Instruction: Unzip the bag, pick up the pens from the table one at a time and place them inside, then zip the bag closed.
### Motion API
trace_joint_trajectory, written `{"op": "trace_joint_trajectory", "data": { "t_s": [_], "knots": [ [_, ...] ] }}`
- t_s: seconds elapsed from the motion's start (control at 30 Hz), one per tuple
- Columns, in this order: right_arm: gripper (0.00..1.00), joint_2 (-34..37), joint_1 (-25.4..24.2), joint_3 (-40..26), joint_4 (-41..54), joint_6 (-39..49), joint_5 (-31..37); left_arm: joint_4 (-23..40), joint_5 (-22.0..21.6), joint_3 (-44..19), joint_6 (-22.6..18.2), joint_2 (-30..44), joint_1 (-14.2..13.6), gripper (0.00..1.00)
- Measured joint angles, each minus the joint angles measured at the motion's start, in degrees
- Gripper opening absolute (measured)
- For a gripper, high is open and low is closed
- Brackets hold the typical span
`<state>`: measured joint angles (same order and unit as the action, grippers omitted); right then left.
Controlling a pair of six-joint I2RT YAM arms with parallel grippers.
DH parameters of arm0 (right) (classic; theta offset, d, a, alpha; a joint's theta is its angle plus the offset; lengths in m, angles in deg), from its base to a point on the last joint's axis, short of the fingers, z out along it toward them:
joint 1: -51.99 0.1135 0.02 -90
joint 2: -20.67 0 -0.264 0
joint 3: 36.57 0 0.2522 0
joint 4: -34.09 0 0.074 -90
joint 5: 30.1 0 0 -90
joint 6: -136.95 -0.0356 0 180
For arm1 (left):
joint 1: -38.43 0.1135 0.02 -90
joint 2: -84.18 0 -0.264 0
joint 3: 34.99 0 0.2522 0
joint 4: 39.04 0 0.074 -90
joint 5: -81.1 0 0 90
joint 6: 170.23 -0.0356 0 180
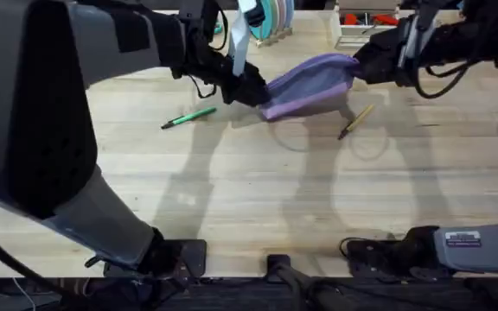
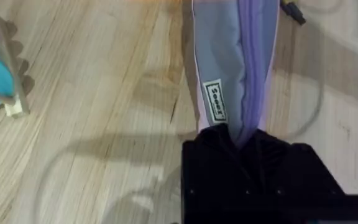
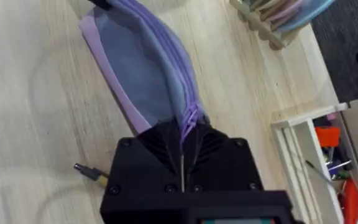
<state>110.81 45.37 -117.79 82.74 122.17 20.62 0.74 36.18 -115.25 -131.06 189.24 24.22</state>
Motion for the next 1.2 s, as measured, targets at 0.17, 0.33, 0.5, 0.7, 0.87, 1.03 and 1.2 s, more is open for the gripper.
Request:
{"op": "trace_joint_trajectory", "data": {
  "t_s": [0.17, 0.33, 0.5, 0.7, 0.87, 1.03, 1.2],
  "knots": [
    [0.03, -0.2, 4.2, 0.0, -4.3, -0.9, 2.1, 0.4, -0.9, 0.0, 0.0, 0.0, 0.8, 0.042],
    [0.03, -0.7, 9.0, 0.0, -10.3, -3.8, 3.4, 0.7, -2.0, 0.0, 0.0, 0.0, 1.1, 0.042],
    [0.03, -1.1, 13.6, -0.2, -13.5, -5.4, 4.1, 1.1, -3.0, 0.0, 0.0, 0.0, 1.3, 0.042],
    [0.03, -1.2, 17.7, -1.1, -14.8, -6.5, 4.2, 1.7, -3.9, 0.0, 0.0, 0.0, 1.5, 0.042],
    [0.031, -1.1, 20.8, -1.6, -15.2, -7.2, 4.2, 2.2, -4.6, 0.0, 0.0, 0.0, 1.6, 0.042],
    [0.031, 0.1, 23.2, -2.5, -16.1, -7.7, 4.0, 2.5, -5.3, 0.0, 0.0, 0.0, 1.8, 0.042],
    [0.168, 0.5, 24.0, -2.8, -16.2, -8.1, 3.4, 2.7, -5.7, 0.0, 0.0, 0.0, 1.8, 0.042]
  ]
}}
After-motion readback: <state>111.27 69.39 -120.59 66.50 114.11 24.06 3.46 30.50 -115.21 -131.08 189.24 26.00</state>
